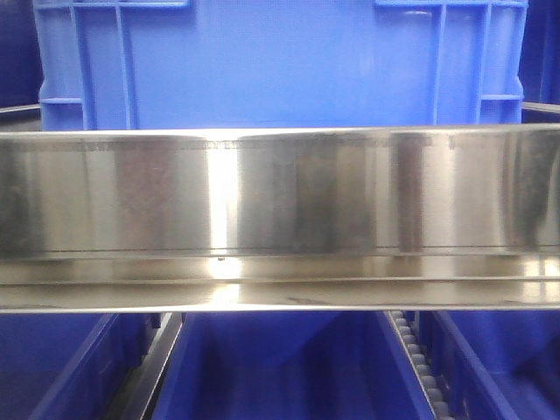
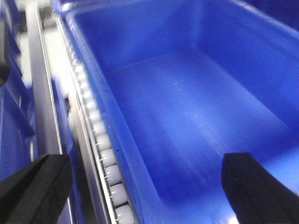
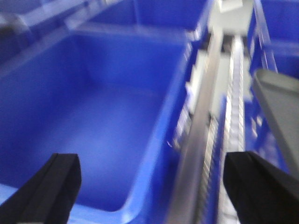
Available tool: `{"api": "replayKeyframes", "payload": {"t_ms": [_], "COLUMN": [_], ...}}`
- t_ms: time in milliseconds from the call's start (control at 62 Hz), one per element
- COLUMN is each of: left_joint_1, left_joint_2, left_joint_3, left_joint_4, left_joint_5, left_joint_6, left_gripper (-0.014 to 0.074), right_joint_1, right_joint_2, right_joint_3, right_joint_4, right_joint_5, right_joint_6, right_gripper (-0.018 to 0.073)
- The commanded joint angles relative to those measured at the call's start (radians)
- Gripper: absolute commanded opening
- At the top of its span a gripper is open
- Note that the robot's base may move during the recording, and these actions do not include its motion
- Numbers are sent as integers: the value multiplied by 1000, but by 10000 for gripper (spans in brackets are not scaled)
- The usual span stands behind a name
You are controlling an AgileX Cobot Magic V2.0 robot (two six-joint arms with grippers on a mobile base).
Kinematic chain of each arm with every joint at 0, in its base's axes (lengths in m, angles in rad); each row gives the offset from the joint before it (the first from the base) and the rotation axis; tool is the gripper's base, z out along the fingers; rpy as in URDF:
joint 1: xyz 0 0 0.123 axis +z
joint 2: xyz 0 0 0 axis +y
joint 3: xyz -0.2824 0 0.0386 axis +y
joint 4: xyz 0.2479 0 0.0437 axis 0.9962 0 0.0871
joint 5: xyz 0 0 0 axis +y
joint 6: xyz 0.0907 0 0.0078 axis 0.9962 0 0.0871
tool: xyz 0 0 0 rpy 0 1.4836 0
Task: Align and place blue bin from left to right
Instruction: 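Close both grippers on the near rim of the upper-shelf blue bin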
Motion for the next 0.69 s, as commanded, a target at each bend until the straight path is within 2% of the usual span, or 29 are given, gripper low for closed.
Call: {"api": "replayKeyframes", "payload": {"t_ms": [0, 113, 226, 500, 677], "left_joint_1": [-4, -4, -4, 32, 62], "left_joint_2": [88, 212, 294, 403, 461], "left_joint_3": [-116, -275, -347, -366, -366], "left_joint_4": [42, 52, 49, 43, 10], "left_joint_5": [92, 94, 94, 94, 94], "left_joint_6": [-74, -91, -120, -134, -134], "left_gripper": [545, 545, 545, 545, 545], "right_joint_1": [2, 2, 2, 2, 2], "right_joint_2": [118, 283, 383, 548, 630], "right_joint_3": [-160, -349, -447, -472, -472], "right_joint_4": [-68, -106, -109, -105, -95], "right_joint_5": [164, 175, 175, 175, 175], "right_joint_6": [0, 21, 31, 31, 50], "right_gripper": [496, 496, 496, 496, 496]}}
